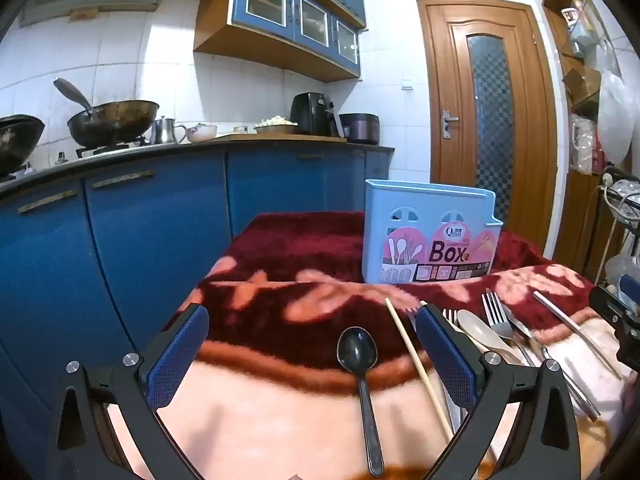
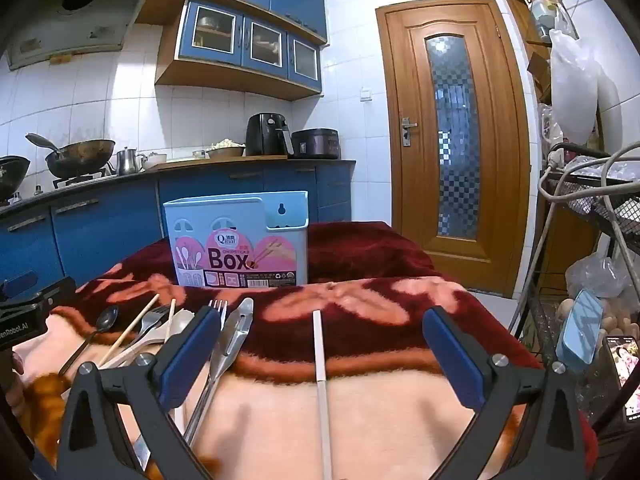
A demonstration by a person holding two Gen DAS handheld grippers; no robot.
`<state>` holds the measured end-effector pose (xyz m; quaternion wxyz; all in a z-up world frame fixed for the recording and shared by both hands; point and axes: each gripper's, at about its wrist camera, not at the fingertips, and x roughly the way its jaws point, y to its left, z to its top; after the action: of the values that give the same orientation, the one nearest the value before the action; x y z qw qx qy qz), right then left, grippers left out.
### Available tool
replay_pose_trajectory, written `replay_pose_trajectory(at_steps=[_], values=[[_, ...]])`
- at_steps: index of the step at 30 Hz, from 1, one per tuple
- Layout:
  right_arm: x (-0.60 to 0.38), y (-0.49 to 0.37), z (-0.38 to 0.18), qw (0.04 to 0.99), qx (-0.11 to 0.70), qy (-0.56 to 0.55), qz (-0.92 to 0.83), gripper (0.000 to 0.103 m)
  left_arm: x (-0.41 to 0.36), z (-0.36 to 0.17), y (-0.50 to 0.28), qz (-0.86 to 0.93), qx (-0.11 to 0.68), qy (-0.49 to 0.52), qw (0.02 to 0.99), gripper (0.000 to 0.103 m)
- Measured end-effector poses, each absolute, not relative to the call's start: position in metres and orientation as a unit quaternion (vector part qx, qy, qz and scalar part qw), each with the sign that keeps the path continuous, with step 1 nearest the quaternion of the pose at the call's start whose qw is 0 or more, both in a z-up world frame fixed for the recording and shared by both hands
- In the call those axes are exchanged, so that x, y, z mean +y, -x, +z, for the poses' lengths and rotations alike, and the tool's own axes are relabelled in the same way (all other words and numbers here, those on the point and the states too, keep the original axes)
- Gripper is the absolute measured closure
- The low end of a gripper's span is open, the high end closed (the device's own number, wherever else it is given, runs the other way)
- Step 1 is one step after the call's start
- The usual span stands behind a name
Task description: Organize utensils
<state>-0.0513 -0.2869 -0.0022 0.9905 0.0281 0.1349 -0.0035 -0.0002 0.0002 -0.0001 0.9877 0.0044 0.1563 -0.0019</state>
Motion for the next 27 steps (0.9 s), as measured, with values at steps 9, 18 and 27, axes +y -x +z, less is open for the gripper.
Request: replay_pose_trajectory(at_steps=[9,18,27], values=[[-0.2868,0.0514,-0.0020,0.990,0.136,-0.028,-0.004,0.000,-0.0008,-0.0001,-0.0003,0.000,0.158,-0.008,0.987,0.000],[-0.2871,0.0510,-0.0024,0.990,0.136,-0.027,-0.004,0.000,-0.0004,-0.0001,-0.0005,-0.001,0.159,-0.007,0.987,0.000],[-0.2868,0.0508,-0.0023,0.990,0.136,-0.027,-0.004,0.000,-0.0002,-0.0001,-0.0004,-0.001,0.158,-0.007,0.987,0.000]])
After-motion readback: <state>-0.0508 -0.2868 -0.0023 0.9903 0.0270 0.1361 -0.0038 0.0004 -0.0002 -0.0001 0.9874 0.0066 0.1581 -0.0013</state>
